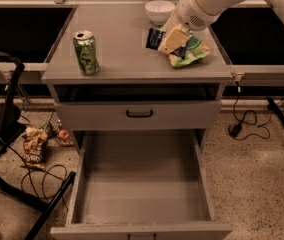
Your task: Pick rxbar blueberry from middle drawer and place on counter
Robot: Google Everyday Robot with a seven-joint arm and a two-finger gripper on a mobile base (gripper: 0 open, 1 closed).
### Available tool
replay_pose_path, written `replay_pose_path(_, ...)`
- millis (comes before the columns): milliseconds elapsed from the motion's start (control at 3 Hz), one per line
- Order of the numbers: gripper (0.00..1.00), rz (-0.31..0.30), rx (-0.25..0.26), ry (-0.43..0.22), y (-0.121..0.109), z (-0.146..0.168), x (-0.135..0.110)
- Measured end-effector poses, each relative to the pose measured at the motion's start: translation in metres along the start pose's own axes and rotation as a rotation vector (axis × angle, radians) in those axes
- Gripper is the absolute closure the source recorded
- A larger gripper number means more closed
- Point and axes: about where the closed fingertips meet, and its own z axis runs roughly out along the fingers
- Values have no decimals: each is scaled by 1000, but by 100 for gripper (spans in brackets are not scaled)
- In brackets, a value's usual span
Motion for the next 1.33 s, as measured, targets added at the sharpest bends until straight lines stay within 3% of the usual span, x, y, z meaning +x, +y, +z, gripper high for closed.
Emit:
replay_pose_path(333,100,-12,1,5,-9,5,-1)
replay_pose_path(1000,100,-67,-20,50,-69,95,-1)
replay_pose_path(1333,100,-94,19,48,-100,128,-10)
